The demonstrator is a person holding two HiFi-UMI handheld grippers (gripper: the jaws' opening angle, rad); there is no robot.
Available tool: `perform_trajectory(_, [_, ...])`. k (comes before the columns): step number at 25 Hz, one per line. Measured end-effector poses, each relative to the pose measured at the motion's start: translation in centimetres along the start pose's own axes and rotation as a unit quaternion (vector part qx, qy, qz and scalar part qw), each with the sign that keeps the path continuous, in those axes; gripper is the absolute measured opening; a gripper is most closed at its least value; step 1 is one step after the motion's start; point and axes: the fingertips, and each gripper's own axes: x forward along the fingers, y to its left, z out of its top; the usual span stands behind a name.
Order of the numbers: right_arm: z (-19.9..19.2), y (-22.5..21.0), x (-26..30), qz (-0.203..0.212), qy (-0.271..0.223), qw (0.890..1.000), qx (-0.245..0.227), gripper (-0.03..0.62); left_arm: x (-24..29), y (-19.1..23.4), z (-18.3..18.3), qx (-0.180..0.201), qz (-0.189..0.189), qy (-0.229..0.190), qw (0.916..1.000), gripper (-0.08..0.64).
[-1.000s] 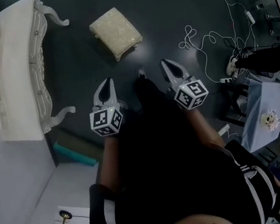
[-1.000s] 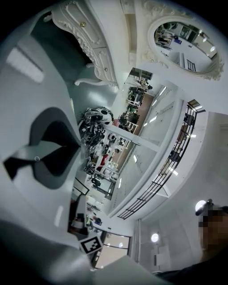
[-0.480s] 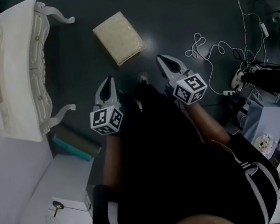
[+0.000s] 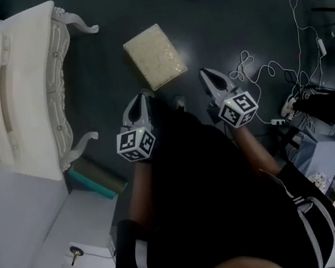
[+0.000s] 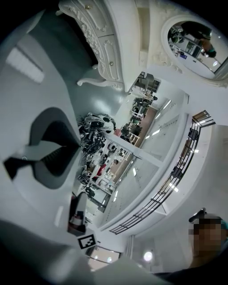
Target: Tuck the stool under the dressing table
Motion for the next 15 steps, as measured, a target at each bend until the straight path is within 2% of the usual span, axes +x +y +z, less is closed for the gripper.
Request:
perform_trajectory(4, [1.2, 0.6, 4.2, 0.003, 0.005, 1.000, -0.010, 0.000, 2.6, 2.5, 2.4, 0.003, -0.018, 0.008, 0.9998, 0.009])
perform_trajectory(9, [0.7, -1.3, 9.0, -0.015, 0.019, 0.999, -0.023, 0.000, 6.3, 6.1, 3.0, -0.003, -0.030, 0.017, 0.9994, 0.009])
perform_trajectory(12, [0.2, -3.5, 10.9, -0.024, 0.028, 0.999, -0.018, 0.000, 8.2, 7.4, 3.1, 0.001, -0.021, 0.020, 0.9996, 0.009])
perform_trajectory(15, [-1.1, -6.2, 12.4, -0.021, 0.051, 0.998, -0.001, 0.000, 9.8, 8.3, 2.0, -0.012, 0.002, 0.025, 0.9996, 0.011])
